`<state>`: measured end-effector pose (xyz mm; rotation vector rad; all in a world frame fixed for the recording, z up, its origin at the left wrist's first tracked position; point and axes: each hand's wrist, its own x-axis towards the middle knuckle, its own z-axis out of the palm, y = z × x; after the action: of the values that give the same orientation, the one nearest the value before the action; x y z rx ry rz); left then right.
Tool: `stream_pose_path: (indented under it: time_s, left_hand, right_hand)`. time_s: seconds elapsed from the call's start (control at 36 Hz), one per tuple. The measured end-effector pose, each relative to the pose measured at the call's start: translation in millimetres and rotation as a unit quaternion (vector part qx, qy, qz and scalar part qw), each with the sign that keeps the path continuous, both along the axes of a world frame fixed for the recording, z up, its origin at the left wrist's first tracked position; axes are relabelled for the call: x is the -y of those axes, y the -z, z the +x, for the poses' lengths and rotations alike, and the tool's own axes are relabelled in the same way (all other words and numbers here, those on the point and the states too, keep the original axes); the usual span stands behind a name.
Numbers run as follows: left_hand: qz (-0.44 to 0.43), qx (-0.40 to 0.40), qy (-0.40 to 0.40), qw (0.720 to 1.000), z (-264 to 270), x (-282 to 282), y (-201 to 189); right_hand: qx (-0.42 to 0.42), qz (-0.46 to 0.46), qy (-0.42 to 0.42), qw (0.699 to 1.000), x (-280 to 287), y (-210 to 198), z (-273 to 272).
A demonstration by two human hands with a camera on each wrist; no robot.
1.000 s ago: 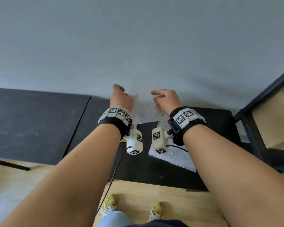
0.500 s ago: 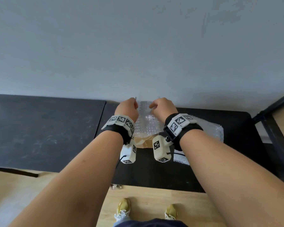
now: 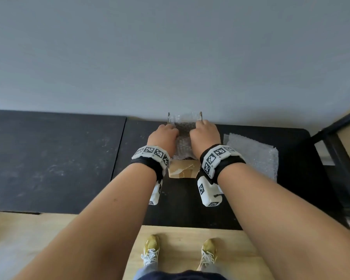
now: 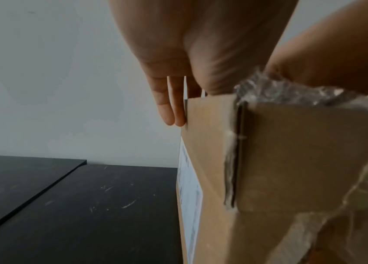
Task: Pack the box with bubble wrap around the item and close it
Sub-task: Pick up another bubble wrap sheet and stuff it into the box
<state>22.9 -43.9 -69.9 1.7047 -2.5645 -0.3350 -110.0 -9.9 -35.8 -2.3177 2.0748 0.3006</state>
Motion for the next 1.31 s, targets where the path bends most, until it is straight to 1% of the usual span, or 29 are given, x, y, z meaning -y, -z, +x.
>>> stream_pose_path:
  time_s: [0.11,0.19,0.28,0.33,0.39,0.44,0.53,0.61,0.81,0.89,0.92,1.03,1.11,1.22,1.31]
  left_hand:
    - [-0.021,-0.028,-0.015,0.999,-1,0,2]
    - [-0.044,-0.046,-0.037,0.997,-1,1,-5]
    - [-0.041,-0.089,-0.081,0.992,-2,4,-15]
    - [-0.010,-0.118,-0.117,0.986,-1,9,-18]
    - [0.035,-0.142,-0.155,0.977,2,13,-19]
    - [0.066,-0.164,-0.181,0.968,7,16,-17]
    - [0.084,-0.185,-0.193,0.960,11,17,-14]
    - [0.086,-0.194,-0.191,0.958,14,19,-12]
    - [0.093,-0.219,-0.200,0.950,20,22,-5]
    - [0.088,-0.226,-0.202,0.949,23,23,-4]
    - [0.087,-0.229,-0.202,0.948,23,23,-4]
    - [0.082,-0.233,-0.205,0.947,23,23,-4]
    - [0.053,-0.208,-0.189,0.958,17,20,-4]
    - [-0.024,-0.138,-0.120,0.983,6,20,-3]
    - [-0.056,-0.096,-0.068,0.991,-1,24,-6]
  right_hand:
    - [0.020,-0.041,-0.004,0.999,0,-1,2]
    - [0.045,-0.070,-0.038,0.996,5,-4,2]
    - [0.045,-0.072,-0.077,0.993,11,-5,3]
    - [0.033,-0.062,-0.106,0.992,13,-4,5]
    - [0.012,-0.037,-0.117,0.992,15,-2,6]
    - [-0.015,0.004,-0.114,0.993,17,1,7]
    - [-0.041,0.058,-0.100,0.992,20,10,7]
    - [-0.050,0.098,-0.087,0.990,27,20,12]
    - [-0.020,0.143,-0.033,0.989,45,32,22]
    - [-0.060,0.183,-0.055,0.980,52,35,27]
    - [-0.054,0.179,-0.055,0.981,52,36,28]
    - [-0.003,0.173,-0.009,0.985,49,37,27]
    - [0.014,0.160,0.002,0.987,45,36,27]
    - [0.009,0.168,-0.023,0.985,37,32,29]
    - [0.009,0.179,-0.025,0.983,33,28,26]
